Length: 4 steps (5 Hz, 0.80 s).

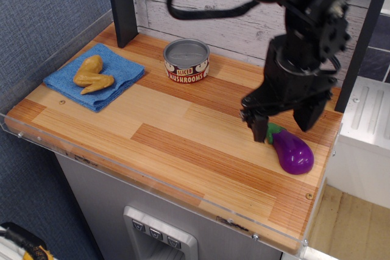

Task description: Put the eggplant on the edge of the table near the blue rag.

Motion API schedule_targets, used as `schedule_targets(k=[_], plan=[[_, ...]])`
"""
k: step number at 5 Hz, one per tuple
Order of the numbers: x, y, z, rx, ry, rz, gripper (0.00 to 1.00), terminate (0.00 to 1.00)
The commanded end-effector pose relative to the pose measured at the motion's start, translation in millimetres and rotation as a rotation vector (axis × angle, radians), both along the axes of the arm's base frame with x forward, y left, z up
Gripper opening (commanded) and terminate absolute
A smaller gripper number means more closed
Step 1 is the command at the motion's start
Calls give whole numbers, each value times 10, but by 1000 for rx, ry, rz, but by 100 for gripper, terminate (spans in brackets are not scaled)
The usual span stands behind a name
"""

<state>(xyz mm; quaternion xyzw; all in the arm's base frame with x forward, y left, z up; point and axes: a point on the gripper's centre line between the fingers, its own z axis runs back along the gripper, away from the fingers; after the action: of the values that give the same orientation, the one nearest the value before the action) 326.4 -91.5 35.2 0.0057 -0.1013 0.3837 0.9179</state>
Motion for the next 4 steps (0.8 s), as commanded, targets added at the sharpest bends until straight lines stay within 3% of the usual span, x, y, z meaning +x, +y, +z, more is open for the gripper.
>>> schedule_targets(k=[1, 2, 4], plan=[[138, -80, -17, -80, 57, -28, 100, 0], [137, -85, -69, -78, 81, -46, 100, 0], [104, -11, -123, -61, 74, -10, 100, 0]])
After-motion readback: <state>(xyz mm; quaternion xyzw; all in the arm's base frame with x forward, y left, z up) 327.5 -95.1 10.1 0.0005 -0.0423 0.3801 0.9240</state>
